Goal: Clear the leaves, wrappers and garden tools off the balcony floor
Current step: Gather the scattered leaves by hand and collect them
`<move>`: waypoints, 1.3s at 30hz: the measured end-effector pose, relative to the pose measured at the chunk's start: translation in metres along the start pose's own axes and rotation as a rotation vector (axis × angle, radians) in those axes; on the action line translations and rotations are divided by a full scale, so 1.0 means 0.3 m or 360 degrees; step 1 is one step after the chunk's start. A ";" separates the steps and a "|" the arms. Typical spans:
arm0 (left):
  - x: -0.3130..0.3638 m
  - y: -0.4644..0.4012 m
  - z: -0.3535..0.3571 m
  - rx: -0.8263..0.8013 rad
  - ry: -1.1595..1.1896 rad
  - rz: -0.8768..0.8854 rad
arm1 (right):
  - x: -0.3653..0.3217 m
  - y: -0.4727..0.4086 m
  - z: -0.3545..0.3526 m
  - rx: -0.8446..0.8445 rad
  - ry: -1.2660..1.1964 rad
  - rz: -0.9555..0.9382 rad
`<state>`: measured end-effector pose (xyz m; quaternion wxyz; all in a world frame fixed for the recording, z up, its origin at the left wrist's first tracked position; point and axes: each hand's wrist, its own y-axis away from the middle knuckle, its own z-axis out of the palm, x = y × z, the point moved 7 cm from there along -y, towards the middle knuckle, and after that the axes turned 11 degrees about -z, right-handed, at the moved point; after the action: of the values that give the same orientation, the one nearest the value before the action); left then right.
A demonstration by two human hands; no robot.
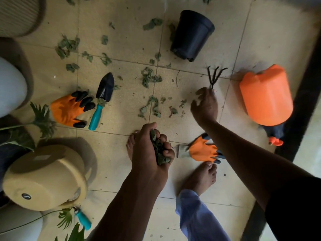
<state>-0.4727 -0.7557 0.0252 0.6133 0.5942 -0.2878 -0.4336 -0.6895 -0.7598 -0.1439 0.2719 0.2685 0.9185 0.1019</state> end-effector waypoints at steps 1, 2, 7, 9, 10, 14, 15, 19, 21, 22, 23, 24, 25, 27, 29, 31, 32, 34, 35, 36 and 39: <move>0.000 -0.001 0.001 0.0003 0.0002 0.0000 | -0.033 0.012 0.051 -0.0235 -0.0039 -0.0097; 0.002 -0.002 0.000 0.0010 0.0003 0.0001 | -0.055 0.024 0.098 -0.0442 -0.0001 -0.0150; 0.026 -0.010 -0.009 0.0045 -0.0006 0.0015 | -0.131 0.071 0.228 -0.0593 0.0155 -0.0243; 0.033 -0.012 -0.011 0.0056 -0.0025 0.0036 | -0.191 0.076 0.264 -0.0531 0.0053 -0.0264; 0.035 -0.012 -0.013 0.0066 -0.0030 0.0048 | -0.226 0.071 0.279 -0.0510 0.0016 -0.0276; 0.050 -0.012 -0.014 0.0080 -0.0030 0.0097 | -0.359 0.035 0.331 -0.0533 -0.0155 -0.0335; 0.055 -0.011 -0.013 0.0074 -0.0026 0.0101 | -0.387 0.026 0.337 -0.0544 -0.0196 -0.0362; 0.077 -0.006 -0.018 0.0053 0.0009 0.0102 | -0.459 0.007 0.315 -0.0439 0.0079 -0.0499; 0.083 -0.007 -0.021 0.0035 0.0029 0.0094 | -0.481 0.019 0.313 -0.0440 0.0304 -0.0598; 0.085 -0.008 -0.022 0.0025 0.0045 0.0083 | -0.489 0.032 0.326 -0.0485 0.0353 -0.0671; 0.087 -0.009 -0.024 0.0016 0.0058 0.0075 | -0.496 0.052 0.344 -0.0547 0.0376 -0.0753; 0.091 -0.009 -0.026 0.0009 0.0065 0.0073 | -0.502 0.075 0.362 -0.0623 0.0401 -0.0821; 0.098 -0.010 -0.029 0.0004 0.0068 0.0075 | -0.501 0.095 0.384 -0.0694 0.0441 -0.0869; 0.112 -0.009 -0.038 -0.0011 0.0080 0.0085 | -0.491 0.122 0.421 -0.0771 0.0548 -0.0905; 0.123 -0.004 -0.048 -0.0029 0.0107 0.0090 | -0.499 0.138 0.427 -0.0766 0.0633 -0.0928; 0.131 -0.001 -0.055 -0.0044 0.0127 0.0103 | -0.531 0.147 0.391 -0.0542 0.0468 -0.0963; 0.132 0.000 -0.057 -0.0047 0.0135 0.0108 | -0.541 0.151 0.364 -0.0372 0.0307 -0.0981; 0.130 0.002 -0.055 -0.0047 0.0152 0.0100 | -0.534 0.158 0.330 -0.0122 0.0090 -0.1007; 0.128 0.003 -0.054 -0.0046 0.0156 0.0094 | -0.533 0.157 0.335 -0.0164 0.0122 -0.1024; 0.126 0.003 -0.055 -0.0044 0.0154 0.0092 | -0.535 0.155 0.348 -0.0291 0.0255 -0.1048; 0.127 0.003 -0.062 -0.0023 0.0131 0.0111 | -0.504 0.145 0.391 -0.0581 0.0564 -0.1186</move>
<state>-0.4390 -0.7803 0.0175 0.6437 0.5966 -0.2798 -0.3892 -0.4984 -0.8017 -0.1596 0.1714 -0.1545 0.9519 0.2017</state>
